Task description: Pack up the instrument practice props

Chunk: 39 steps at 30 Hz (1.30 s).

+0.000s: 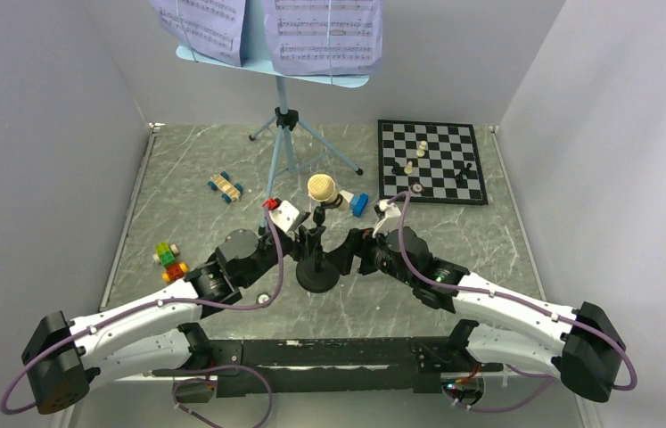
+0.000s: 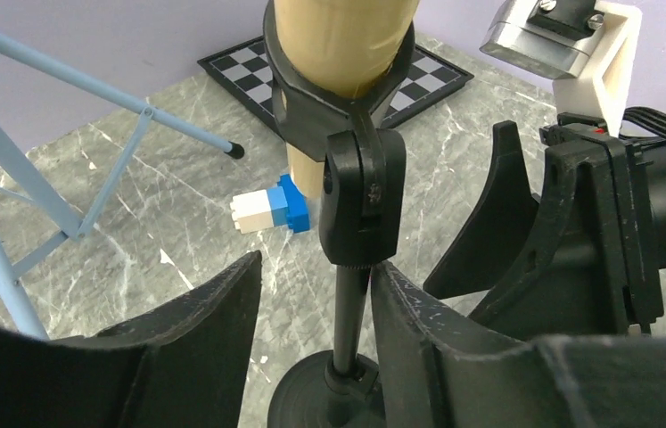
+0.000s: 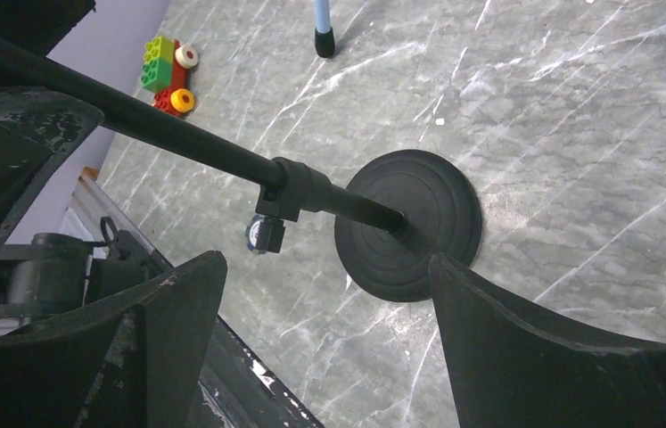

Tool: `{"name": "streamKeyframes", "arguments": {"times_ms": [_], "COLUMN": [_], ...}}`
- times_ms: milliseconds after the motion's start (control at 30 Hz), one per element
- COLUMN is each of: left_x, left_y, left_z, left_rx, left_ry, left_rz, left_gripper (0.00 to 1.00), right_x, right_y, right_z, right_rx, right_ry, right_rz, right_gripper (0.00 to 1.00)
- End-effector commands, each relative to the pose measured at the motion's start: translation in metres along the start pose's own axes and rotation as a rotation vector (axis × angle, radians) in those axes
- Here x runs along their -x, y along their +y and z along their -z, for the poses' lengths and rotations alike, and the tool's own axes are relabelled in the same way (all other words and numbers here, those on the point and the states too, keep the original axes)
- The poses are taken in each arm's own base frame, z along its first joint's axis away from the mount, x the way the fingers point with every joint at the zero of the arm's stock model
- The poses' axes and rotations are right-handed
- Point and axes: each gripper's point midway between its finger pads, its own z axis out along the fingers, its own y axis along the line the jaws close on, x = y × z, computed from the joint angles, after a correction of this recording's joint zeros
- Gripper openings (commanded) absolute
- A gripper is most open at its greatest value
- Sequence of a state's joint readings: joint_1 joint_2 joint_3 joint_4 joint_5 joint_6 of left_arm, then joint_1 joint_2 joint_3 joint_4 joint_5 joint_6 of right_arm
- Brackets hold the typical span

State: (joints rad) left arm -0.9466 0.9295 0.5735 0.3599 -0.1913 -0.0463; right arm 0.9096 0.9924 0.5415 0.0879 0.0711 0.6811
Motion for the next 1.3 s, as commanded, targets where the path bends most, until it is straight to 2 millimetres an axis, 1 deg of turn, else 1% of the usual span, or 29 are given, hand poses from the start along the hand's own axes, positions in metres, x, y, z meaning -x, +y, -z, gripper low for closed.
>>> {"name": "streamKeyframes", "arguments": {"times_ms": [0,200,267,333,433,467,600,667,800,967,1133,1267], "left_x": [0.016,0.02,0.019,0.018,0.014,0.013,0.008,0.007,0.004,-0.002,-0.006,-0.007], "left_y": [-0.004,-0.009,-0.011,-0.011,-0.009,-0.008,-0.004,0.001,0.002,0.002,0.004,0.005], "left_z": [-0.008,-0.019,-0.022,-0.025,-0.026,-0.026,-0.024,-0.022,-0.018,-0.015,-0.014,-0.013], "left_rx": [-0.013,-0.03,-0.033,-0.032,-0.02,-0.014,0.019,0.072,0.152,0.221,0.251,0.258], "left_ry": [-0.051,-0.055,-0.054,-0.048,-0.034,-0.03,-0.014,-0.009,0.004,0.026,0.039,0.038], "left_rz": [0.011,0.005,0.004,0.006,0.009,0.014,0.031,0.036,0.027,0.041,0.055,0.06], "left_gripper": [0.51,0.4,0.34,0.23,0.03,0.0,0.0,0.0,0.0,0.0,0.0,0.0], "right_x": [0.002,0.002,0.0,0.0,0.0,0.0,0.001,0.002,0.006,0.006,0.005,0.005], "right_y": [0.0,0.003,0.003,0.003,0.002,0.002,0.003,0.006,0.008,0.021,0.028,0.029], "right_z": [0.002,0.001,0.0,0.001,0.001,0.001,-0.003,-0.005,-0.011,-0.021,-0.025,-0.03], "right_rx": [-0.001,0.011,0.014,0.016,0.014,0.014,0.025,0.042,0.059,0.1,0.12,0.114], "right_ry": [-0.013,-0.008,-0.002,-0.003,-0.006,-0.01,-0.019,-0.034,-0.074,-0.064,-0.063,-0.056], "right_rz": [-0.004,0.001,0.001,0.002,0.005,0.005,0.013,0.018,0.02,0.039,0.048,0.056], "right_gripper": [0.89,0.89,0.89,0.89,0.88,0.88,0.87,0.85,0.82,0.79,0.77,0.75]}}
